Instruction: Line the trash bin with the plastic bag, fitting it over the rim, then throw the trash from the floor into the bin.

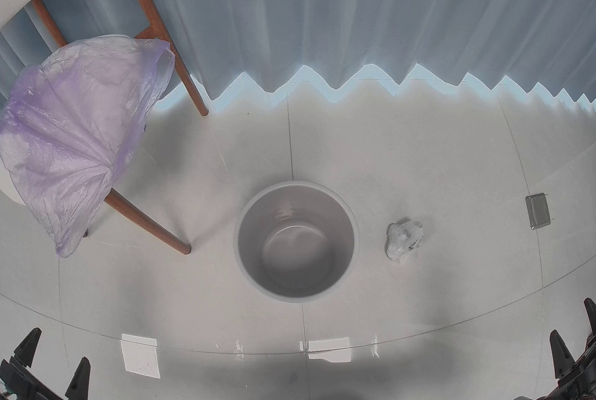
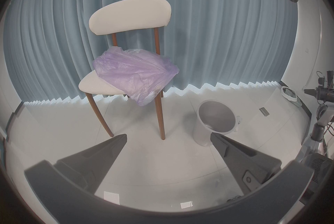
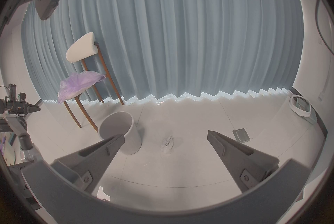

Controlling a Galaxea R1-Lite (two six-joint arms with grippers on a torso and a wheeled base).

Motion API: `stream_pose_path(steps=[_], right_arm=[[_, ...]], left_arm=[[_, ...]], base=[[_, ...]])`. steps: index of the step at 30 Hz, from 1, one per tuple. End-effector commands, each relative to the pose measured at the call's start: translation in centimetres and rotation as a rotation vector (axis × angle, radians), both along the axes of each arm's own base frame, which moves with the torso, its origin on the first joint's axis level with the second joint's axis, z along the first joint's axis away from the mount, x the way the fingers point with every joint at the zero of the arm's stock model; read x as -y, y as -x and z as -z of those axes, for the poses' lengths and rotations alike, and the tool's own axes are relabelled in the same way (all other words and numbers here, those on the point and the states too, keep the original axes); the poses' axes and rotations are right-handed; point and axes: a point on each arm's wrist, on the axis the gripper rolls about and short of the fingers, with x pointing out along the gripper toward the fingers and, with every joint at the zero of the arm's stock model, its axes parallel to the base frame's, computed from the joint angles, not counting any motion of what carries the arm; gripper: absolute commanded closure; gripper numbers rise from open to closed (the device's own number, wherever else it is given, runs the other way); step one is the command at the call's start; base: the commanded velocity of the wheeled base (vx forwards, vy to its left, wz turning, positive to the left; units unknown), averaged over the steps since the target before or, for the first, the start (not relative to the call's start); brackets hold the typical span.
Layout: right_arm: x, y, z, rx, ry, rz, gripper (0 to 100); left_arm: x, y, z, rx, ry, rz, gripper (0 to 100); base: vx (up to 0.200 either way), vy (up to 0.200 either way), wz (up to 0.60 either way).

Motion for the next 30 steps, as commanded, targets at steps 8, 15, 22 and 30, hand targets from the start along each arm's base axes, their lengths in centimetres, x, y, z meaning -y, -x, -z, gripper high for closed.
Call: stream_pose_path(steps=[8,15,22,30], right_arm=[[0.0,0.0,0.5,0.0,-0.005,0.002,0],[0.0,0.0,0.5,0.0,-0.003,0.001,0],[0.0,0.0,0.5,0.0,-0.007,0.002,0],[0.0,0.0,0.5,0.0,-0.011,0.002,0]], left_arm=[[0.0,0.1,-1.1,0.157,-0.002,-0.001,0],[0.0,0.0,-1.0,0.15,-0.04,-0.001,0],[0.0,0.1,-1.1,0.178,-0.232,-0.004,0],[0.3,0.1,-1.1,0.232,-0.498,0.127,0]], base=[[0.0,0.0,0.0],[0.0,0.0,0.0],[0.0,0.0,0.0],[0.0,0.0,0.0]])
